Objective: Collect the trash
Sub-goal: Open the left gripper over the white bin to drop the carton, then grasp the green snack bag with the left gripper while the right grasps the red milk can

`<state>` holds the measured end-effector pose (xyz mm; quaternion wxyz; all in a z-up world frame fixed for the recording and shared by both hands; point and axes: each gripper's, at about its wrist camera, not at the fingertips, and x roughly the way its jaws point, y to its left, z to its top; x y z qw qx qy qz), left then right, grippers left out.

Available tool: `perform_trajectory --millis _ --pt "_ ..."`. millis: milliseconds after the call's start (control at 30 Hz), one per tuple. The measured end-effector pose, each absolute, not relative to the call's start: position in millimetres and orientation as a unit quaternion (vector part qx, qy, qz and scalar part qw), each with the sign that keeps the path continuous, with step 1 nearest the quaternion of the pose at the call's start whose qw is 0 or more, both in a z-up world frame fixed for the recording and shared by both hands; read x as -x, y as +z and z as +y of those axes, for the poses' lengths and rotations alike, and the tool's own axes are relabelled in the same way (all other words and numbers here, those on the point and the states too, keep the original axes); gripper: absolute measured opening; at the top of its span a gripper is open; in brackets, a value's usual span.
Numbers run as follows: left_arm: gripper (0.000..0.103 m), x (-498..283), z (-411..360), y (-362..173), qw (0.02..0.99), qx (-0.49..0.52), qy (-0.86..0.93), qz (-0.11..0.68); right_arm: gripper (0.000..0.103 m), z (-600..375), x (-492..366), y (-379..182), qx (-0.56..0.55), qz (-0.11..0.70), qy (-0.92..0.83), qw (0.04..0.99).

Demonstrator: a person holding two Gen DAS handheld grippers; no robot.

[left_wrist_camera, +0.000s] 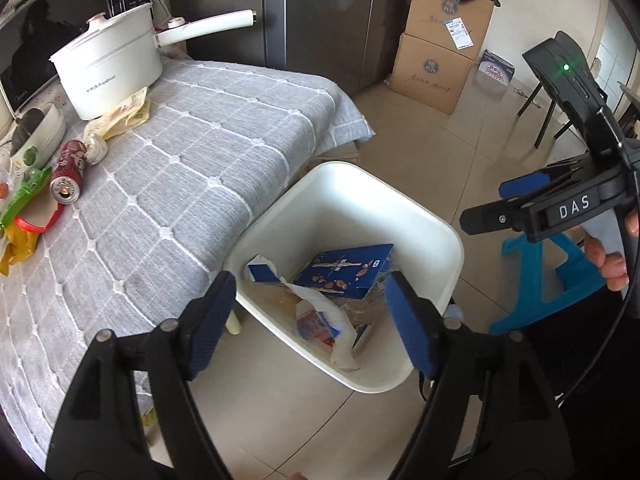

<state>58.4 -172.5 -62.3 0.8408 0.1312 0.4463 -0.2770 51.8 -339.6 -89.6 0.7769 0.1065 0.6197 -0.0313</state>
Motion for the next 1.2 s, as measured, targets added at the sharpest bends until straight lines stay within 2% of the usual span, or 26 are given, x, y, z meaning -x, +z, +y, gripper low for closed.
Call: perform_trajectory --millis 400,967,1200 --pt "0.100 -65.1 -129.3 -42.5 0.874 -0.110 -0.196 0.431 0.099 -324.7 -54.2 -60.7 -0.106 0.573 -0.022 0.813" --pt "0.102 -79.1 -51.1 -5.8 0.911 -0.051 -0.098 0.397 0.099 -268.1 -71.9 -10.3 -0.068 0.470 -0.005 0.880" --pt "0.102 -89.9 -12.9 13.5 0.927 -0.025 -0.055 0.371 0.103 -233.6 -86.0 5.5 -0.043 0.436 0.007 0.899"
